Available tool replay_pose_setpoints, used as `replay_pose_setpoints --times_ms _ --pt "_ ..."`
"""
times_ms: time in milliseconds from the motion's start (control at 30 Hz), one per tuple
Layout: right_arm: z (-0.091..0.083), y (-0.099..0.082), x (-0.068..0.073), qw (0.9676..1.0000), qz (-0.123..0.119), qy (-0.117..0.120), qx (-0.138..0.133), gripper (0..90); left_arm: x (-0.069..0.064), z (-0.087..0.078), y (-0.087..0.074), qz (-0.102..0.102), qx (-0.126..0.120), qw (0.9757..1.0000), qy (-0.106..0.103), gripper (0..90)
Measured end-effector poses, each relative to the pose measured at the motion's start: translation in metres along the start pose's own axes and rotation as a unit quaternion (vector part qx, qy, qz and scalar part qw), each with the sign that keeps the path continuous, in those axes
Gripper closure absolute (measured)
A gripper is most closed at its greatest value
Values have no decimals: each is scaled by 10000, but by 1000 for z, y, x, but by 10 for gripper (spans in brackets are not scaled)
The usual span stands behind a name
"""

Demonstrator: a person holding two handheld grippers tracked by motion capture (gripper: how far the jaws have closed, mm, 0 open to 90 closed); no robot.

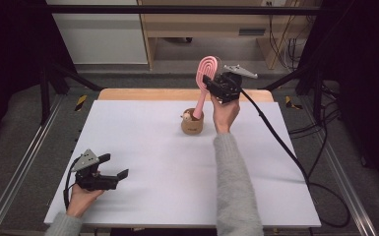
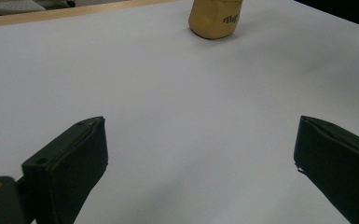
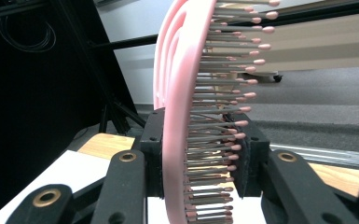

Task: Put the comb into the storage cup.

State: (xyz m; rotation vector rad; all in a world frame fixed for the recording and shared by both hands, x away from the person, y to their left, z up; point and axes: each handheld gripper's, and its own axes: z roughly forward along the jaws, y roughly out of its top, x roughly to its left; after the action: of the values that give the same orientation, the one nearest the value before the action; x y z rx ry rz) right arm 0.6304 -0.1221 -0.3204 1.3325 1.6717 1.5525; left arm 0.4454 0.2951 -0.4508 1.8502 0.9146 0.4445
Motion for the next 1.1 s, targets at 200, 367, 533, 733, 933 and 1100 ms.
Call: replay_pose_setpoints --times_ms 200,367,533,733,933,1100 --pt "5 -5 1 10000 11 -5 18 633 0 0 0 5 -1 10000 -4 27" --pt "8 -10 2 10000 -32 -55 74 633 0 0 0 -2 0 10000 0 27" --pt "12 -14 2 9999 -37 -76 129 633 0 0 0 -2 8 10000 2 27" --pt "14 -18 1 9999 12 -97 131 632 0 0 0 -1 5 10000 1 27" --pt "15 -27 -7 9996 180 -104 194 633 0 1 0 3 29 10000 3 27" --pt "17 -34 -10 9993 258 -115 260 633 0 1 0 4 32 10000 5 27"
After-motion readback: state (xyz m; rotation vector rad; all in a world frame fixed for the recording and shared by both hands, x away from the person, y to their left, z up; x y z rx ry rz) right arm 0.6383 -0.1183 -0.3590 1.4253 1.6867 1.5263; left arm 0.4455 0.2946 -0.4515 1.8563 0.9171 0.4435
